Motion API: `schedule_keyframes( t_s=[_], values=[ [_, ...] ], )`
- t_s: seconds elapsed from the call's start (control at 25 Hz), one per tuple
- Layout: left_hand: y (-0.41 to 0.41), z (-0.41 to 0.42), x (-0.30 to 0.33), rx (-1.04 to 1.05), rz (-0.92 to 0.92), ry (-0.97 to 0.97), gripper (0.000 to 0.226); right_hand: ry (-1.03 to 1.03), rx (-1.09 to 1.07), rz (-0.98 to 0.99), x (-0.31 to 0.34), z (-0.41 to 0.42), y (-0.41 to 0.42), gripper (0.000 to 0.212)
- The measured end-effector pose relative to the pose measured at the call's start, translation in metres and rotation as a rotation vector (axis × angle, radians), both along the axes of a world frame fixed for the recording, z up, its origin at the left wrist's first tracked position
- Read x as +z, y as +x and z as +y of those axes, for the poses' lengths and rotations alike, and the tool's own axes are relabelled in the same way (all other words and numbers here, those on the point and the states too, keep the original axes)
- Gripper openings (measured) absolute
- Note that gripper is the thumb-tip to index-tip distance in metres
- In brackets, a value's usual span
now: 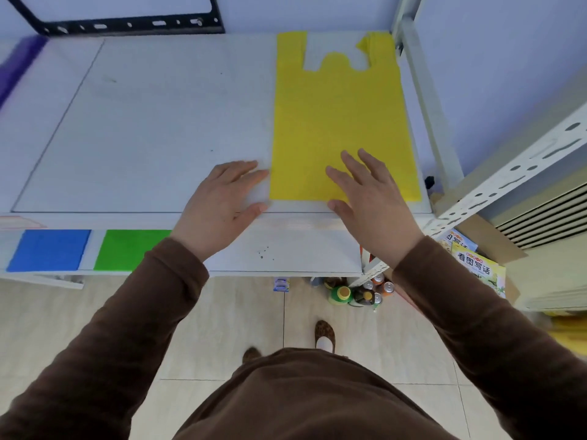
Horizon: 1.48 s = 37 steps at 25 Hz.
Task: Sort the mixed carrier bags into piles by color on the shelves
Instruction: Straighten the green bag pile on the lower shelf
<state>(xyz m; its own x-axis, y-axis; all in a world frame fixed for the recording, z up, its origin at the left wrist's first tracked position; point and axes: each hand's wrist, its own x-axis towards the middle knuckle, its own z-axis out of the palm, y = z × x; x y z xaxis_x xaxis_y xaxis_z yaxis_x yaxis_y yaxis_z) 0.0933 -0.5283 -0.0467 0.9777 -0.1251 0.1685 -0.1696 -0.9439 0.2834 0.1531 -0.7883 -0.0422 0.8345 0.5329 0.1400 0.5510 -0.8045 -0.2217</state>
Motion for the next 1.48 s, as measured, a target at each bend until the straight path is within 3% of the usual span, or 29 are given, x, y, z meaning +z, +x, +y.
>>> schedule_keyframes(
  t_s=[0.28,0.48,0.64,0.92,1.16,1.48],
  values=[
    [-0.126,0.127,0.005,0.13,-0.093,-0.044,0.046,0.163,0.11,-0.08,0.003,0.135,-0.095,0.038],
    [-0.225,0.249,-0.022,0.183,0.015,-0.028,0.047,0.191,0.139,-0.028,-0.023,0.254,-0.182,0.033],
    [-0.26,0.322,-0.051,0.215,0.14,-0.061,0.048,0.144,0.153,0.084,-0.053,0.316,-0.216,0.035],
    [-0.271,0.445,-0.12,0.257,0.336,-0.049,0.048,0.055,0.11,0.277,-0.126,0.419,-0.211,0.04],
    [-0.239,0.537,-0.196,0.157,0.457,-0.04,0.052,0.002,-0.042,0.31,-0.197,0.505,-0.207,0.042],
    [-0.18,0.588,-0.337,0.161,0.579,0.071,0.049,-0.12,-0.349,0.432,-0.341,0.522,-0.188,0.047]
  ],
)
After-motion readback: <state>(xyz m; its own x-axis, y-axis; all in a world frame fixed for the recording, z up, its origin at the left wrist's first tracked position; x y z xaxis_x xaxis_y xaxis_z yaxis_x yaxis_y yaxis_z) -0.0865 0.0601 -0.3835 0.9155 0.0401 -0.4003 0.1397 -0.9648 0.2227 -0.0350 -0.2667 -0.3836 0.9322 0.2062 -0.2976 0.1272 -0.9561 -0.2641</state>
